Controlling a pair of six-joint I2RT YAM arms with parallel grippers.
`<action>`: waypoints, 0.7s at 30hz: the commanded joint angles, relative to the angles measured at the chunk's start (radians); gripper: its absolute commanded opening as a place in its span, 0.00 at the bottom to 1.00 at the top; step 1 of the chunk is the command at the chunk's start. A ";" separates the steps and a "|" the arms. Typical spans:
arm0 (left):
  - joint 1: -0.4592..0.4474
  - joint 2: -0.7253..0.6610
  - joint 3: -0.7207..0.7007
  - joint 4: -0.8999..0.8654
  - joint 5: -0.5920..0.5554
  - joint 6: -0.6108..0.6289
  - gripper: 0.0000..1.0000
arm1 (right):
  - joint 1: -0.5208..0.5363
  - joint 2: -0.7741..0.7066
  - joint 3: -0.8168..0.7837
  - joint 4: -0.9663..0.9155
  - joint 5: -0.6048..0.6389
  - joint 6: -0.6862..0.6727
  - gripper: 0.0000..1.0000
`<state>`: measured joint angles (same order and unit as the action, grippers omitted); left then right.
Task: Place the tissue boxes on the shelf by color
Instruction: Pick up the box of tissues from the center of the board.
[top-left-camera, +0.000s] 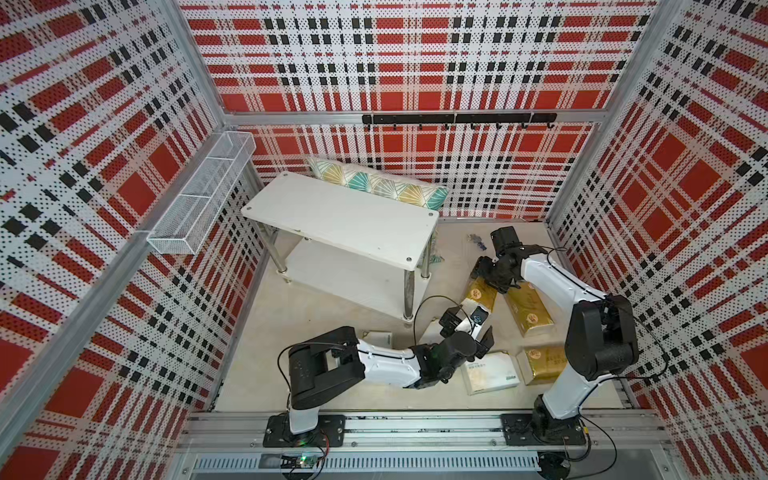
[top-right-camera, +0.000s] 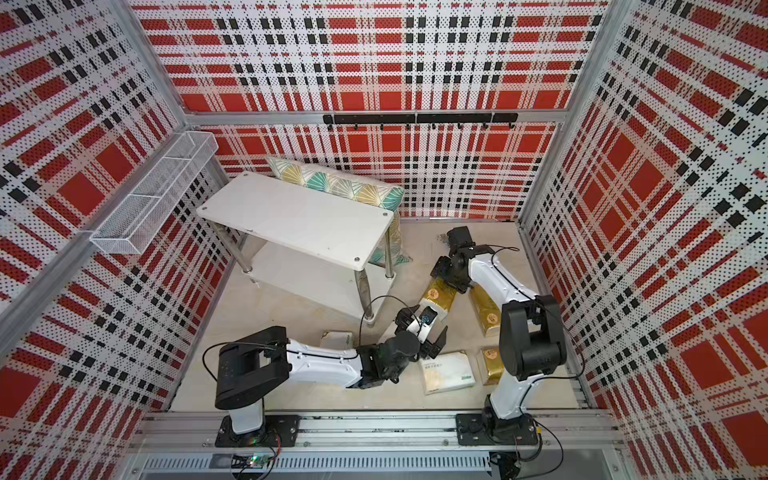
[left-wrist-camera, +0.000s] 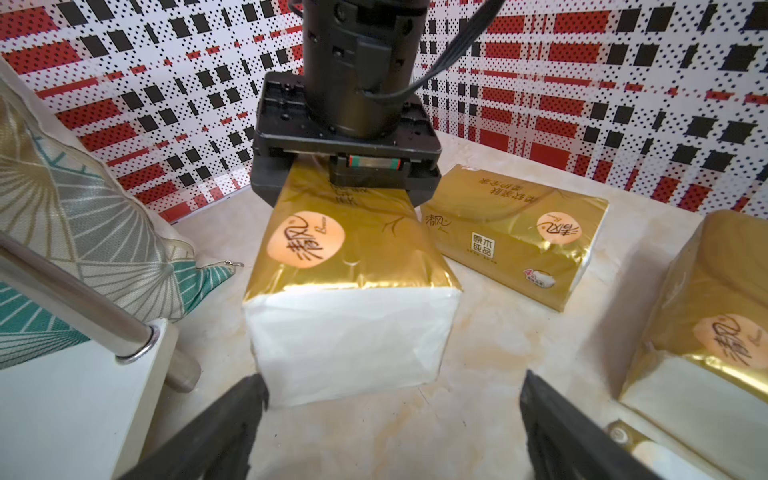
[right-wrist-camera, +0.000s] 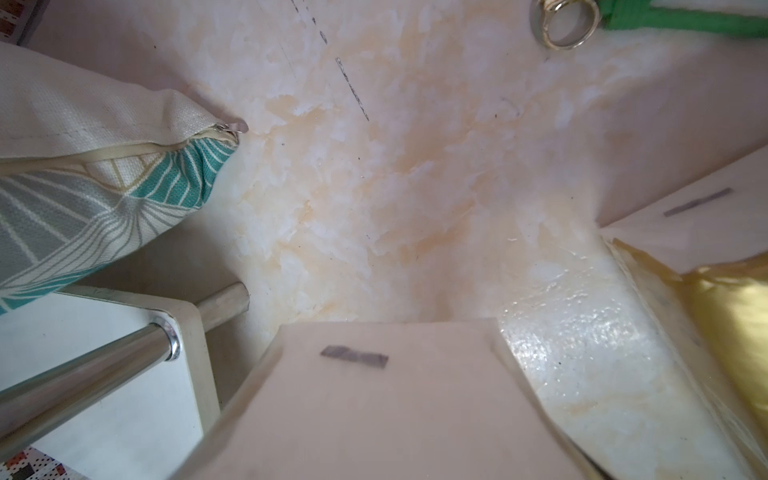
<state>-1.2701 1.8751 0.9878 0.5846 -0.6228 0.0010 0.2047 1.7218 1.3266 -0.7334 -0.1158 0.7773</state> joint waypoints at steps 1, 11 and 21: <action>0.012 0.030 0.038 0.030 -0.005 0.045 0.99 | 0.000 -0.045 -0.003 0.016 -0.019 0.009 0.70; 0.046 0.072 0.063 0.055 -0.052 0.087 0.99 | 0.001 -0.072 -0.020 0.007 -0.028 0.004 0.69; 0.052 0.120 0.101 0.091 -0.105 0.150 0.99 | 0.013 -0.076 -0.047 0.019 -0.042 0.002 0.68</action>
<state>-1.2331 1.9694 1.0576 0.6254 -0.6868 0.1253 0.2024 1.6886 1.2980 -0.6735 -0.1139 0.7876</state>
